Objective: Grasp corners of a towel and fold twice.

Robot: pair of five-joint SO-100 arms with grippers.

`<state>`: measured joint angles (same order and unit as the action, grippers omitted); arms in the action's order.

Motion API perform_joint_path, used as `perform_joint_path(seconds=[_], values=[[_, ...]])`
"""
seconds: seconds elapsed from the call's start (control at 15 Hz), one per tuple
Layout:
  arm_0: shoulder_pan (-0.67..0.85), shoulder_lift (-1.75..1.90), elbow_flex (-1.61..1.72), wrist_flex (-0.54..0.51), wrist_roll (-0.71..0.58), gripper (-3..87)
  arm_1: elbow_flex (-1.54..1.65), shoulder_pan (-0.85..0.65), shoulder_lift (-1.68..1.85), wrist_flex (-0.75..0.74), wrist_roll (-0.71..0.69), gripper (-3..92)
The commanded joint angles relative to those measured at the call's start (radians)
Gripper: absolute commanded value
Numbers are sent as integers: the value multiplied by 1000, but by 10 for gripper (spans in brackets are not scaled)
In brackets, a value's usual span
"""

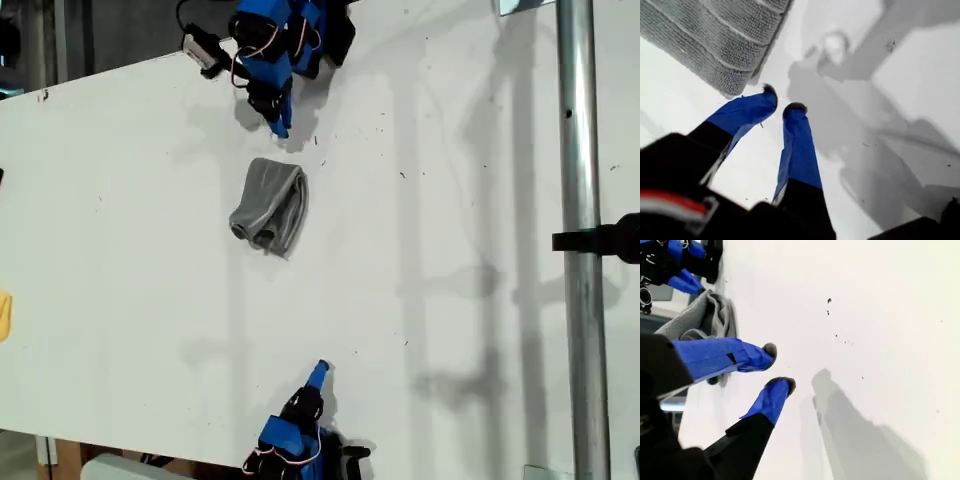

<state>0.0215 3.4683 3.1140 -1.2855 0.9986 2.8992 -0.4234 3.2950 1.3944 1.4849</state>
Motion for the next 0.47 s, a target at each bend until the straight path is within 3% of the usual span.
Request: perform_joint_path(seconds=[0.0,0.4], values=[[15,6,8,-11,-6,87,-12,52,-8,23,5,99],[15,6,8,-11,-6,87,-12,121,-8,23,5,99]])
